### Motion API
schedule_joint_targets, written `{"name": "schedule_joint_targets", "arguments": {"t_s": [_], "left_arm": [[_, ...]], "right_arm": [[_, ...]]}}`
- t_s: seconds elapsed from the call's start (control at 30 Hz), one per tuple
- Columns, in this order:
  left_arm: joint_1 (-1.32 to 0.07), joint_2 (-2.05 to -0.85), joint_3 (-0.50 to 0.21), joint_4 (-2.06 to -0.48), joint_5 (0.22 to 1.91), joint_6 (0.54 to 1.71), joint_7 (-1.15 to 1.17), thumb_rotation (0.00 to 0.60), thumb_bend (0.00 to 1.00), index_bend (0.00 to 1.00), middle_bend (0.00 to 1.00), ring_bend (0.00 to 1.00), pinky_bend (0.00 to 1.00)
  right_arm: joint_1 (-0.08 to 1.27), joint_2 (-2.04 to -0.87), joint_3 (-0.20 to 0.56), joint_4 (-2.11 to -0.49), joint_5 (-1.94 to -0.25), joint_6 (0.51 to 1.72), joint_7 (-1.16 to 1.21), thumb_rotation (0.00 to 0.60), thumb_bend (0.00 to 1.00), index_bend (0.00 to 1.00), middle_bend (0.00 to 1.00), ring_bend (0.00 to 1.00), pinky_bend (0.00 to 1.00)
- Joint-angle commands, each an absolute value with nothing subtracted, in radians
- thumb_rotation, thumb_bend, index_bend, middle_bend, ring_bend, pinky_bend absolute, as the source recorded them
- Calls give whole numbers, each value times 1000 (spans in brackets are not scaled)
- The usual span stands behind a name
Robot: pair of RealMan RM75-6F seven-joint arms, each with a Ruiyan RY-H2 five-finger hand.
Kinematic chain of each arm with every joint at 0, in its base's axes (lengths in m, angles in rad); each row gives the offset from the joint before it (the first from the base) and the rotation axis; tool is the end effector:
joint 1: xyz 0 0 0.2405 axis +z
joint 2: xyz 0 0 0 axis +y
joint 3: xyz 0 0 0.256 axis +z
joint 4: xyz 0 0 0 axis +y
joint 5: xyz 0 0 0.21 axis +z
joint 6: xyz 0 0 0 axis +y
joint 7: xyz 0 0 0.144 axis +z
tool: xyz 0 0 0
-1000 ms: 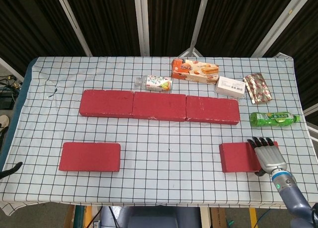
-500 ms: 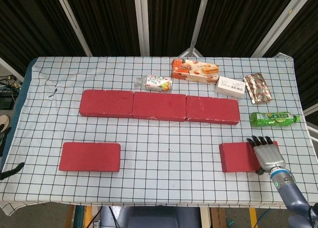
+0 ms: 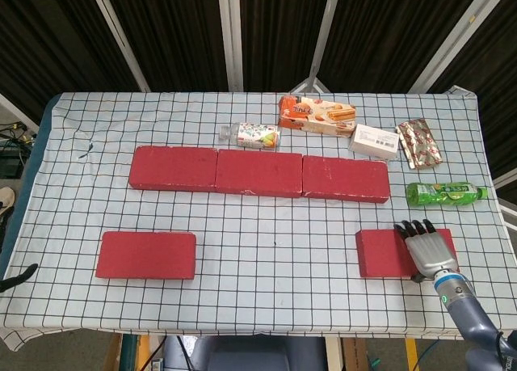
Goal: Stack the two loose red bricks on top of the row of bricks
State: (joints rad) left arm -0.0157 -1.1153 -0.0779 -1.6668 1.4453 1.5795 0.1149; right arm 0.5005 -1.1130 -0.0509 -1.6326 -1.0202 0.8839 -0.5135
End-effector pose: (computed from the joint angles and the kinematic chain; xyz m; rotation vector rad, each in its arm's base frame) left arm -0.3125 0.1637 0.1746 -1.2551 -0.8320 -0.8458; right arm -0.3143 -0.2623 0.0941 1.8314 -0.9306 0.2231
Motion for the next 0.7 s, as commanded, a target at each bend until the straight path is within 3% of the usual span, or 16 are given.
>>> {"name": "schedule_joint_targets", "arguments": {"t_s": [0.03, 0.33, 0.7], "left_arm": [[-16, -1115, -77, -1669, 1446, 1578, 114, 600, 178, 38, 0, 0, 132], [-16, -1107, -76, -1674, 1443, 1572, 101, 600, 179, 48, 0, 0, 132], [-26, -1115, -80, -1665, 1439, 1558, 106, 600, 179, 53, 0, 0, 132]], "right_arm": [[501, -1116, -52, -1630, -1025, 885, -507, 600, 151, 181, 221, 141, 0], [513, -1089, -38, -1663, -1038, 878, -474, 600, 173, 342, 279, 185, 0], [628, -948, 34, -1834, -872, 852, -568, 600, 174, 352, 290, 190, 0]]}}
